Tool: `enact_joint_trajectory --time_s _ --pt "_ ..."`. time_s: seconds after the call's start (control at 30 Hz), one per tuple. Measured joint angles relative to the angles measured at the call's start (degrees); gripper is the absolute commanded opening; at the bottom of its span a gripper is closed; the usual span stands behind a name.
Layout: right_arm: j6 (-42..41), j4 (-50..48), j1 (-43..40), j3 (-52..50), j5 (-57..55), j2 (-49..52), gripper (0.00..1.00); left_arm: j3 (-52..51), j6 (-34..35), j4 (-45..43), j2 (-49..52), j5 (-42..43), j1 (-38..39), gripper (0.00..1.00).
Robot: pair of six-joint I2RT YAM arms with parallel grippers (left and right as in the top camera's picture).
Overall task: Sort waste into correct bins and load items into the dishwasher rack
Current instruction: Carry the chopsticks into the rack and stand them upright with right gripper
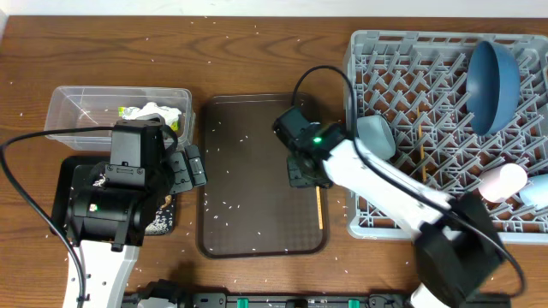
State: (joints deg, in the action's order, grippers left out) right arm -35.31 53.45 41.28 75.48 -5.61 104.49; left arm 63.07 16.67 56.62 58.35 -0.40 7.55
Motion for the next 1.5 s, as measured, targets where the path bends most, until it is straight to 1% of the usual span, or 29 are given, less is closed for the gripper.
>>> enact_joint_trajectory --time_s 0.2,0.5,0.57,0.63,0.67,0.73,0.8,1.03,1.17,1.3,1.5 --pt "-3.34 -1.79 -0.57 -0.02 -2.14 6.21 0.21 0.0 0.0 0.0 0.0 0.0 0.0 0.98" --pt "-4.26 -1.49 -1.46 0.0 -2.69 10.01 0.22 0.0 0.0 0.0 0.0 0.0 0.0 0.98" --pt "-4.39 -1.42 -1.44 0.02 -2.8 10.01 0.17 0.0 0.0 0.0 0.0 0.0 -0.02 0.98" --pt "-4.48 -1.55 -1.44 0.02 -2.78 10.01 0.08 0.0 0.0 0.0 0.0 0.0 -0.02 0.98" --pt "-4.42 -1.9 -1.44 0.02 -2.58 10.05 0.06 0.0 0.0 0.0 0.02 0.0 -0.02 0.98" --pt "-3.61 -3.04 -1.4 0.02 -1.9 10.12 0.05 0.0 0.0 0.0 0.02 0.0 0.0 0.98" --pt "-2.64 -4.31 -1.33 0.04 -1.44 10.12 0.01 0.0 0.0 0.0 0.02 0.0 0.0 0.98" --pt "-1.22 -5.53 -0.42 0.09 -1.29 10.12 0.01 0.0 0.0 0.0 0.02 0.0 0.0 0.98" --pt "1.01 -5.49 0.0 0.11 -0.85 9.68 0.01 0.0 0.0 0.0 0.02 0.0 0.0 0.98" --pt "3.43 -4.5 0.0 -0.04 -0.59 5.57 0.01 0.0 0.0 0.0 0.02 0.0 0.0 0.98" --pt "5.29 -0.66 -0.28 -0.04 -4.83 -10.29 0.01 0.0 0.0 0.0 0.04 0.0 -0.02 0.98"
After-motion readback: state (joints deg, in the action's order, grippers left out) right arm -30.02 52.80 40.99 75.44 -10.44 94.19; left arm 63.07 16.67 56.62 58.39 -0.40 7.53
